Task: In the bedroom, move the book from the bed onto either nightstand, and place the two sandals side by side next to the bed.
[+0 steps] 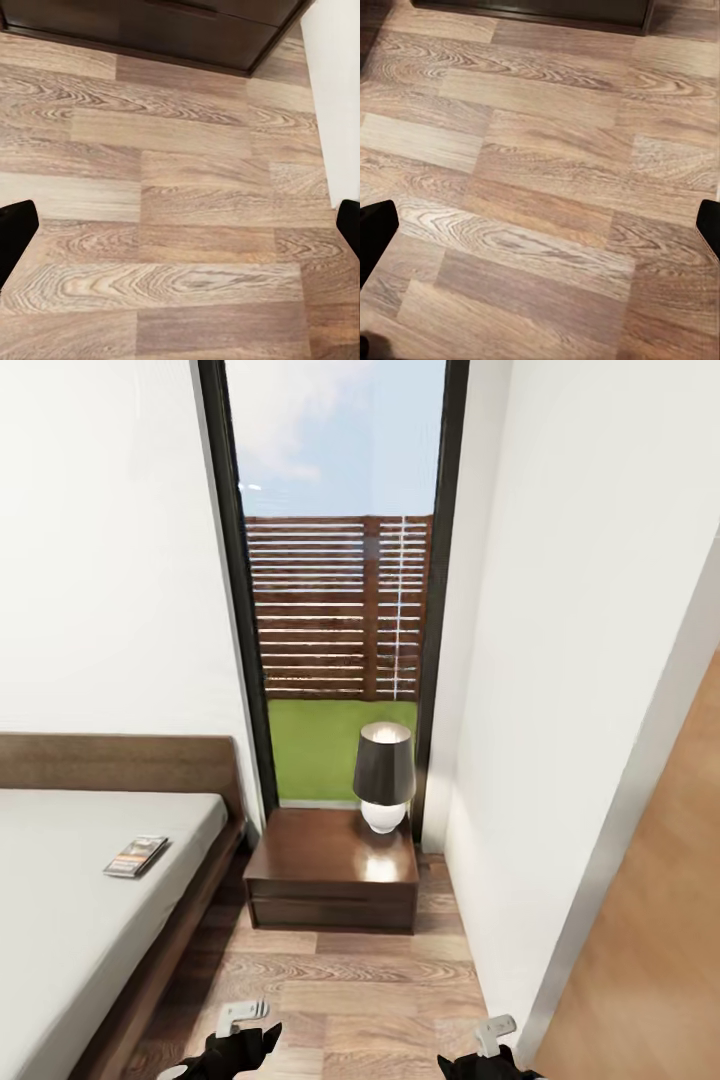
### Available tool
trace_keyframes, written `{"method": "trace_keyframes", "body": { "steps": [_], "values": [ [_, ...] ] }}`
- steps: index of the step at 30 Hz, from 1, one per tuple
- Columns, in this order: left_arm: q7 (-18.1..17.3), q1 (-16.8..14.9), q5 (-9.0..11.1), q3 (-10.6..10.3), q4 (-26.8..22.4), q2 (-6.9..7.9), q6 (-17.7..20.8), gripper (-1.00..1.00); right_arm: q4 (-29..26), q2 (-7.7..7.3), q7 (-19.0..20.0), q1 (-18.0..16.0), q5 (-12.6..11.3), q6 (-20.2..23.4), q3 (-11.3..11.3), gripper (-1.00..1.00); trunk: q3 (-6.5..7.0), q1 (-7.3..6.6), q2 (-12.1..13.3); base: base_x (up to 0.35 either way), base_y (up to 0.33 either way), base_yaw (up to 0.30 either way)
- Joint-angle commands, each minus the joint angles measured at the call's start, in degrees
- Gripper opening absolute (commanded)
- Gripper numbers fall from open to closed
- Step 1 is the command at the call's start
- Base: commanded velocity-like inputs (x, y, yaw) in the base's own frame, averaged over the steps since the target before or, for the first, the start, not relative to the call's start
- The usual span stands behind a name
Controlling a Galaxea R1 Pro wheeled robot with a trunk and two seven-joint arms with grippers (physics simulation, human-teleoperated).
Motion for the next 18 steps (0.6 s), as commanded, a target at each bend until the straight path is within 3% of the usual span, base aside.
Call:
{"method": "trace_keyframes", "body": {
  "steps": [1, 18],
  "values": [
    [-0.2, -0.1, -0.2, 0.4, 0.1, 0.01, -0.1, 1.00, 0.2, -0.05, 0.0, -0.1, 0.4, -0.3, -0.5, 1.00, -0.08, 0.04, -0.1, 0.318, 0.000, 0.000],
    [-0.2, -0.1, -0.2, 0.4, 0.1, 0.01, -0.1, 1.00, 0.2, -0.06, 0.0, -0.1, 0.4, -0.3, -0.5, 1.00, -0.08, 0.04, -0.1, 0.318, 0.000, 0.000]
  ]
}}
